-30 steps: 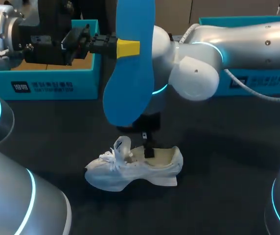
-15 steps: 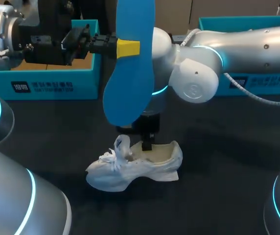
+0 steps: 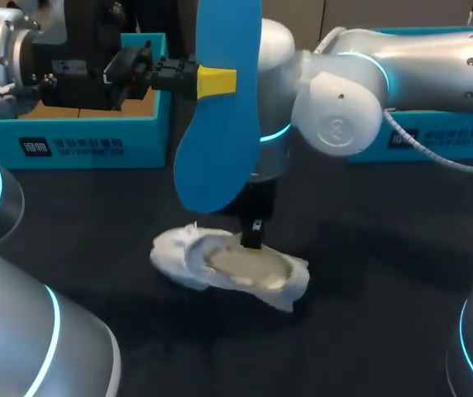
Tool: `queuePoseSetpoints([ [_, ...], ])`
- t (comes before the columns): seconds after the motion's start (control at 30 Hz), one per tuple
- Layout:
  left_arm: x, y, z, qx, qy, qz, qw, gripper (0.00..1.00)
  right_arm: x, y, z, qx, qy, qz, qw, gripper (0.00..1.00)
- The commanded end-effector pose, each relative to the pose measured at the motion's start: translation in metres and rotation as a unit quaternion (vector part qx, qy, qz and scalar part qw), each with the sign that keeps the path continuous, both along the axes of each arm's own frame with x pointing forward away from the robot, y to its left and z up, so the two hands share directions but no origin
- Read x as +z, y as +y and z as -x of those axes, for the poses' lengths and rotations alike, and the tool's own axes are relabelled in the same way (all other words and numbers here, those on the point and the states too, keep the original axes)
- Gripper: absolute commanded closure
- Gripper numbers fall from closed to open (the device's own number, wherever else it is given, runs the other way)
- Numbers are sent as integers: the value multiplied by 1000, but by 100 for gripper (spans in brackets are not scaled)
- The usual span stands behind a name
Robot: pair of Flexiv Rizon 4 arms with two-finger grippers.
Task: Take the shoe out of the shoebox, open the shoe tongue, remove and reinsert the insole, then place the shoe into the shoebox
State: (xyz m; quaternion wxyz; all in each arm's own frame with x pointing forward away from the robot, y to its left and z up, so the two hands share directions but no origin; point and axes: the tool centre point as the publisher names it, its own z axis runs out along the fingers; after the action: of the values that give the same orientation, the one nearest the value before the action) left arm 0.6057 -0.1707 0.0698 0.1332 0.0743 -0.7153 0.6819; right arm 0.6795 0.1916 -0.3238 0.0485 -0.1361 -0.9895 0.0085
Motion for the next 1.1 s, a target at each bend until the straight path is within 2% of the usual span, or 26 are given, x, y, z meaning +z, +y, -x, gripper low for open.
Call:
queuePoseSetpoints([
  [0.03, -1, -1, 0, 0, 0, 0, 1000, 100, 4, -7, 3, -45, 1, -10, 999, 100],
  [0.33, -1, -1, 0, 0, 0, 0, 1000, 100, 4, -7, 3, -45, 1, -10, 999, 100],
  [0.4, -1, -1, 0, 0, 0, 0, 1000, 100, 4, -7, -1, -127, 25, -23, 991, 100],
  [0.47, -1, -1, 0, 0, 0, 0, 1000, 100, 4, -9, 4, -184, 36, -22, 982, 100],
  [0.57, -1, -1, 0, 0, 0, 0, 1000, 100, 4, -11, 17, -304, 60, -9, 951, 100],
  [0.63, -1, -1, 0, 0, 0, 0, 1000, 100, 7, -17, 25, -409, 91, -4, 908, 100],
  [0.67, -1, -1, 0, 0, 0, 0, 1000, 100, 9, -20, 31, -469, 105, -2, 877, 100],
  [0.7, -1, -1, 0, 0, 0, 0, 1000, 100, 11, -22, 39, -526, 98, 11, 845, 100],
  [1.1, -1, -1, 0, 0, 0, 0, 1000, 100, 11, -22, 39, -526, 98, 11, 845, 100],
])
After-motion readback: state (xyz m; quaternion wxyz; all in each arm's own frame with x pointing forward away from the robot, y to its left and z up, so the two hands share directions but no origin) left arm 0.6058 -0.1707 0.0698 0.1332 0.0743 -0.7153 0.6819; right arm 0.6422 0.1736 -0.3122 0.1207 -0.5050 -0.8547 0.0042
